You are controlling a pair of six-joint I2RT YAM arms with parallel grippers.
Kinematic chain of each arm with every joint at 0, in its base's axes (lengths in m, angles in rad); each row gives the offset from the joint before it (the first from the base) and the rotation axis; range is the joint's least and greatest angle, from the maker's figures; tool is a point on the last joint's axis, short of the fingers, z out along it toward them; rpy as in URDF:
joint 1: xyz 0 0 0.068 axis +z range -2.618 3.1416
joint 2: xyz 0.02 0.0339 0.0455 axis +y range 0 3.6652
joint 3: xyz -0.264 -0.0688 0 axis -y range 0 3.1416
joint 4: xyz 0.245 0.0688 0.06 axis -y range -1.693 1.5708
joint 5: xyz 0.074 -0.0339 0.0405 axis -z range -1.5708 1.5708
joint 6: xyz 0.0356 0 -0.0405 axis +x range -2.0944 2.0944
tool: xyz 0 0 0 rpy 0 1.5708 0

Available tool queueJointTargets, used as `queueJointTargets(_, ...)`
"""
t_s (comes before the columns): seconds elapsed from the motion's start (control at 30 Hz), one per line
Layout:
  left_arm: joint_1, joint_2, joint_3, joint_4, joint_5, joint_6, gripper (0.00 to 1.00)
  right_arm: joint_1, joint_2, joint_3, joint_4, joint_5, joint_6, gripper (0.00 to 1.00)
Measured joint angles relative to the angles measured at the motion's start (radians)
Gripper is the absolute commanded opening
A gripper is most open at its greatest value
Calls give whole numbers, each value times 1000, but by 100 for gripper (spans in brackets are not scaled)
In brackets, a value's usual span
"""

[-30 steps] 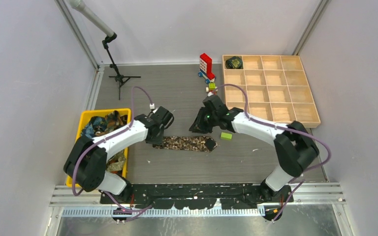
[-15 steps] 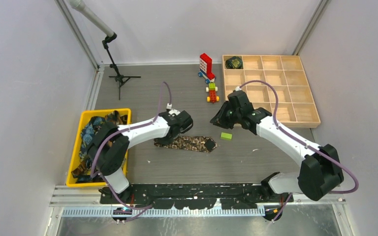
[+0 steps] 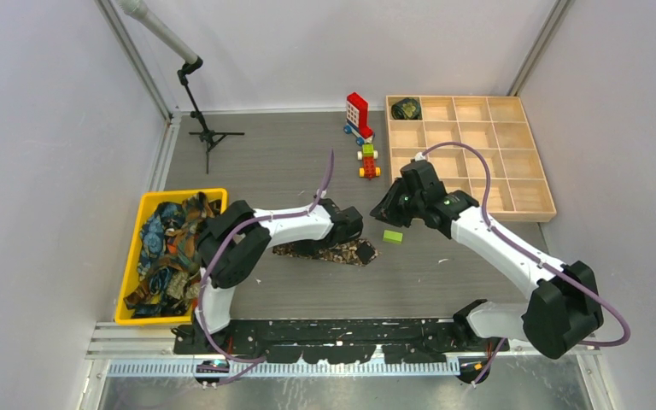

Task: Roll the ties
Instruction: Roll the tie at the center of the board.

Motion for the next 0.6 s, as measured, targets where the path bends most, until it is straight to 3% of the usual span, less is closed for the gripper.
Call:
queueJointTargets(0.23,-11,41,33,-4,41,41,27,-5,-16,0,-13,3,0,25)
queueJointTargets(0.6,-12,40,34,18,131,93,52,-6,-16,7,-42,6,0,25)
